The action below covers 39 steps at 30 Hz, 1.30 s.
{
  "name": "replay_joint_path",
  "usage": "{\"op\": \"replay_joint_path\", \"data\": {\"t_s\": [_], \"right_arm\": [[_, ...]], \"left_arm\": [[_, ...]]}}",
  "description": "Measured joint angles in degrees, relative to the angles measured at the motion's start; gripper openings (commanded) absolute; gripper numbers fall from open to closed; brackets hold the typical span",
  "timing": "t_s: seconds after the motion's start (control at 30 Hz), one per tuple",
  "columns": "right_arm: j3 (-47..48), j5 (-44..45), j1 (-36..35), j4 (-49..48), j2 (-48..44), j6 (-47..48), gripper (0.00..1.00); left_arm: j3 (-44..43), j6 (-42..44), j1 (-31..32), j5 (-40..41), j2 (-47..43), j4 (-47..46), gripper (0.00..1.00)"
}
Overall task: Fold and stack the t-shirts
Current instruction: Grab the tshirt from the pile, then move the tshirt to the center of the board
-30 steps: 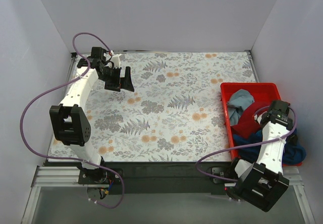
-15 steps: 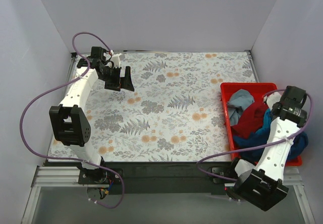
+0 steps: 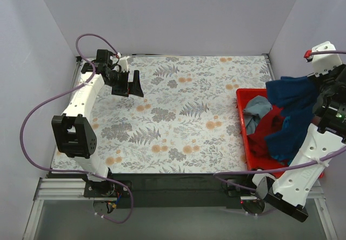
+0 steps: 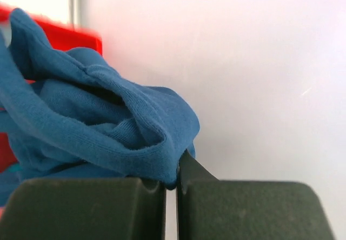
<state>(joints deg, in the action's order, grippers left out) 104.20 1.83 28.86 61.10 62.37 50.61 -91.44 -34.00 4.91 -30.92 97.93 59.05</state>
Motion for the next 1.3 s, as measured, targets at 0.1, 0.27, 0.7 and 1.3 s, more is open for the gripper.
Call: {"op": "replay_joint_path", "data": {"t_s": [0.1,0.27,0.7,1.3], "right_arm": [[2.43,-6.73,0.00,-2.78,-0.33,-2.14,0.01],[5.22,-17.22,0.00,-8.07,0.83,-7.21,0.01],[8.02,-40.63,-9.07,-36.68,10.12,-39.60,0.01],[17.51,-13.25,-62.93,-35.17,35.69,-34.23,0.01]], "left_arm": [[0.00,-0.85,0.00,-0.02,-0.68,-0.74,0.98],[0.00,-3.82,-0.02,-0.02,-4.00,-3.06,0.98],[7.80,-14.64,-18.53,-7.08,-19.41,-10.91,0.98],[8.94,-19.43,-19.41,-5.07,-26.84,-14.43,0.98]]}}
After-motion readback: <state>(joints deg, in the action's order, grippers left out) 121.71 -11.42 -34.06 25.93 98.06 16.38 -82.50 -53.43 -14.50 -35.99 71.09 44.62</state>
